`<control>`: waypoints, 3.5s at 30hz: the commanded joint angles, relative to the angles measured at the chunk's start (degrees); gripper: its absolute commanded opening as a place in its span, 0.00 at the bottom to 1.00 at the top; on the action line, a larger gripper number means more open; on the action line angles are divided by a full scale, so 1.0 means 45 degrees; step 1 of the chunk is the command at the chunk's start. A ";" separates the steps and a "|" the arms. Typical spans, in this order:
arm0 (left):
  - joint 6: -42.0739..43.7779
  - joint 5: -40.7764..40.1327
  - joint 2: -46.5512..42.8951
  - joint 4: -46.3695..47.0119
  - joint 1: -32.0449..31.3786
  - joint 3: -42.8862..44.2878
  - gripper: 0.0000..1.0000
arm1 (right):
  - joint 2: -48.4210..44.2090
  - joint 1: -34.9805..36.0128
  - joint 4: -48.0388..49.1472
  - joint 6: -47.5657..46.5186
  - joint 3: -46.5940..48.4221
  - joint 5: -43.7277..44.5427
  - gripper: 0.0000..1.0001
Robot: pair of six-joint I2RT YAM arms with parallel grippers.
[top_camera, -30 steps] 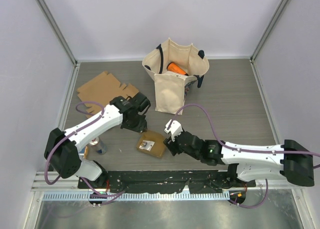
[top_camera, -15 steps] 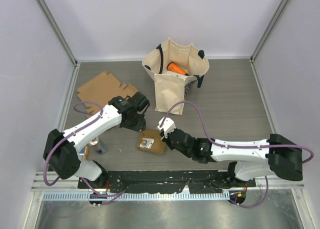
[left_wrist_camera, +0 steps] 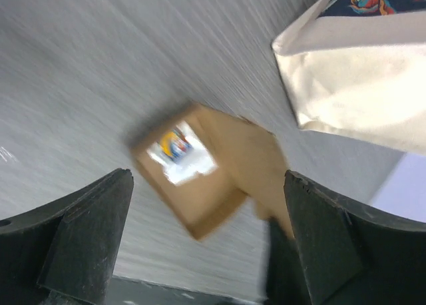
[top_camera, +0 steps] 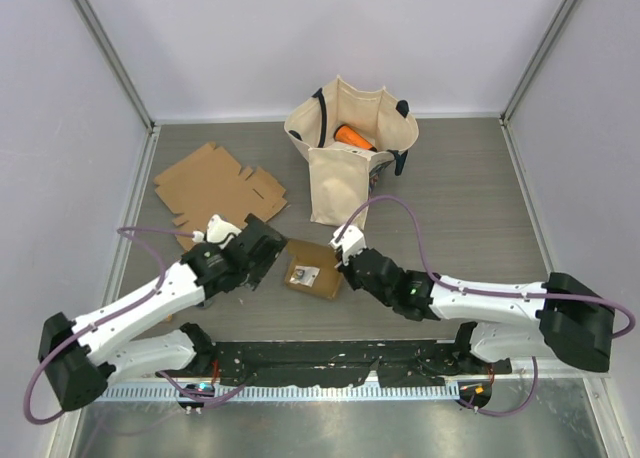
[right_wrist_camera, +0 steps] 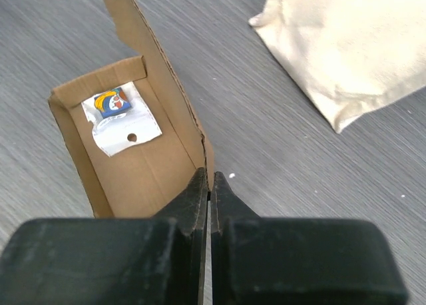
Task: Fold the paper box
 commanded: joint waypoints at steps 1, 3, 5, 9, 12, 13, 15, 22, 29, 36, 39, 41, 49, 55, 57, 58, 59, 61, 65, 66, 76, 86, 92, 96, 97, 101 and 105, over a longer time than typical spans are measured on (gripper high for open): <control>0.8026 -0.2906 -0.2182 0.2997 -0.0030 -0.2283 1.00 | -0.1161 -0.1017 0.0565 -0.0345 -0.0428 -0.1202 0.01; 1.2564 -0.2444 -0.3161 0.5959 -0.0011 -0.3476 1.00 | -0.1437 -0.1856 0.1031 0.0045 -0.0818 -0.2605 0.01; 1.4384 -0.0472 -0.4626 0.9407 0.0008 -0.5313 1.00 | -0.1710 -0.2209 0.0899 0.0260 -0.0878 -0.3584 0.01; 1.7179 0.0668 -0.5744 1.3116 0.0028 -0.7368 1.00 | -0.1692 -0.2367 -0.0346 0.0242 -0.0313 -0.4503 0.01; 1.8840 0.1540 -0.4927 1.3784 0.0282 -0.7449 1.00 | -0.1750 -0.2542 -0.1169 0.0067 -0.0039 -0.5245 0.01; 1.9385 0.2048 -0.4653 1.3726 0.0379 -0.7100 1.00 | -0.1866 -0.2543 -0.1231 0.0066 -0.0057 -0.5343 0.01; 1.9644 0.3885 -0.3521 1.3764 0.0749 -0.6572 0.99 | -0.1985 -0.2620 -0.1212 0.0104 -0.0097 -0.5344 0.01; 1.9741 0.5742 -0.1332 1.3682 0.1258 -0.5962 0.91 | -0.2199 -0.3050 -0.1427 0.0085 -0.0018 -0.5890 0.01; 2.0015 0.7736 -0.0842 1.4546 0.1884 -0.6178 0.73 | -0.2200 -0.3265 -0.1446 0.0163 0.0079 -0.5853 0.01; 1.9976 0.7385 -0.0160 1.4839 0.1884 -0.6063 0.65 | -0.1965 -0.3383 -0.1407 0.0066 0.0118 -0.6028 0.01; 2.0132 0.7113 0.0505 1.4585 0.1884 -0.5769 0.63 | -0.1985 -0.3441 -0.1388 0.0046 0.0138 -0.6066 0.01; 2.0249 0.6589 0.0351 1.4565 0.1884 -0.5845 0.62 | -0.1985 -0.3500 -0.1349 0.0066 0.0157 -0.6106 0.01; 1.9996 0.6186 -0.0081 1.4931 0.2507 -0.6217 0.74 | -0.1867 -0.3656 -0.1329 0.0046 0.0196 -0.6554 0.01; 1.9742 0.8224 0.0936 1.6087 0.2899 -0.6256 0.66 | -0.1789 -0.3851 -0.1212 0.0026 0.0216 -0.7140 0.01; 1.9742 0.8419 0.0858 1.6283 0.2977 -0.6411 0.65 | -0.1790 -0.3929 -0.1115 0.0007 0.0197 -0.7316 0.01; 1.9781 0.8498 0.0722 1.6380 0.3035 -0.6470 0.65 | -0.1789 -0.3949 -0.1075 0.0026 0.0196 -0.7356 0.01; 1.9800 0.8537 0.0663 1.6478 0.3055 -0.6568 0.64 | -0.1751 -0.3968 -0.1075 0.0046 0.0196 -0.7337 0.01; 1.9839 0.8635 0.0681 1.6479 0.3094 -0.6549 0.54 | -0.1692 -0.4008 -0.1075 0.0046 0.0215 -0.7317 0.01; 1.9742 0.8694 0.0526 1.6362 0.3095 -0.6568 0.40 | -0.1536 -0.4008 -0.1153 0.0066 0.0294 -0.7024 0.01; 1.9723 0.8636 0.0487 1.6323 0.3095 -0.6588 0.34 | -0.1478 -0.4008 -0.1153 0.0085 0.0313 -0.6850 0.01; 1.9528 0.7641 0.0349 1.5992 0.3075 -0.6511 0.10 | -0.0794 -0.3813 -0.0704 0.0710 0.0625 -0.5580 0.01; 1.8786 0.6001 0.0896 1.5951 0.3056 -0.6042 0.00 | 0.0143 -0.3227 -0.0859 0.0943 0.1484 -0.3045 0.01; 1.7771 0.2105 0.0858 1.6030 0.2024 -0.5690 0.00 | 0.0884 -0.2349 -0.1366 0.3088 0.2382 0.0547 0.01; 1.7048 -0.0638 0.0974 1.6127 0.1299 -0.5475 0.00 | 0.1684 -0.1900 -0.2928 0.5725 0.3903 0.3570 0.01; 1.6892 -0.0990 0.1052 1.6147 0.1182 -0.5359 0.00 | 0.1861 -0.1628 -0.3569 0.6967 0.4081 0.4161 0.01; 1.6773 -0.2358 0.1482 1.6594 0.0402 -0.5202 0.00 | 0.2760 -0.0905 -0.4179 0.8634 0.4629 0.6623 0.01; 1.7025 -0.4055 0.1989 1.7433 -0.0322 -0.5415 0.00 | 0.3386 -0.0610 -0.3929 0.9402 0.4360 0.8734 0.01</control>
